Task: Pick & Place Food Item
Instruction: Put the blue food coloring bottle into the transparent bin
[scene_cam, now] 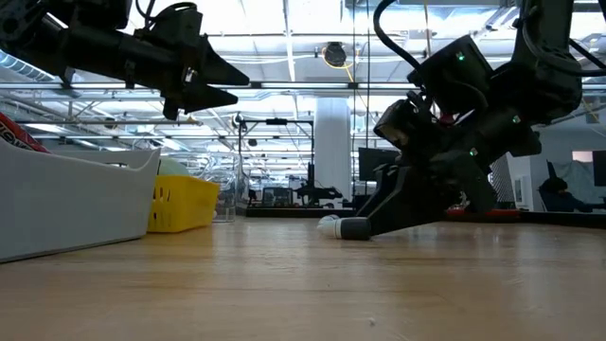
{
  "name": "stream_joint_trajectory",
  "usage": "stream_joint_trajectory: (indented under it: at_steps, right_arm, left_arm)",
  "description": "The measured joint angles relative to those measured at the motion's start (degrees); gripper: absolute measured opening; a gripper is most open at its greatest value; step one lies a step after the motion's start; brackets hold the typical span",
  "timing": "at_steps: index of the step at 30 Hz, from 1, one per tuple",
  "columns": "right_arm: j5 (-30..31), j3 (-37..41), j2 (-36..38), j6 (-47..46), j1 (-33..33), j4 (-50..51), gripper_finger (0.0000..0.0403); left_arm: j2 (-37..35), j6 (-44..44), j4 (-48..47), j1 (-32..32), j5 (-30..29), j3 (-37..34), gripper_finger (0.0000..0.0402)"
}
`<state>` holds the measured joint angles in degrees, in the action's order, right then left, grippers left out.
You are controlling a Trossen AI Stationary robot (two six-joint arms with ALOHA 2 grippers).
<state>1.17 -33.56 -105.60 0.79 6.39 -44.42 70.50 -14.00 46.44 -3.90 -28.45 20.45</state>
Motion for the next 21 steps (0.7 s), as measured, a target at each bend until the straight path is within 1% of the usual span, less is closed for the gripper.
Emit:
stream_joint_trajectory:
  at_steps: [3, 9, 11, 15, 19, 21]
  right_arm:
    - [-0.18, 0.0, 0.0, 1.11, 0.02, 0.09, 0.0131]
    - [-0.33, 0.0, 0.0, 2.64, 0.04, 0.08, 0.0068]
    - [-0.1, 0.02, 0.08, 3.39, 0.04, -0.06, 0.0056]
    - [0.23, 0.18, 2.27, 3.57, -0.02, 1.75, 0.0055]
    - [0.45, 0.24, 7.83, 4.9, -0.02, 5.51, 0.0069]
    - [0.75, 0.24, 11.08, 5.67, 0.0, 8.51, 0.007]
  left_arm:
    - [0.0, 0.0, 0.0, 0.0, 0.0, 0.0, 0.0257]
    - [0.0, 0.0, 0.0, 0.0, 0.0, 0.0, 0.0257]
    - [0.0, 0.0, 0.0, 0.0, 0.0, 0.0, 0.0257]
    - [0.0, -0.02, -0.48, 0.0, 0.0, 0.0, 0.0258]
    - [0.0, -1.59, -0.72, 0.0, 0.0, 0.0, 0.0257]
    - [0.0, -3.1, -0.91, 0.0, 0.0, 0.0, 0.0257]
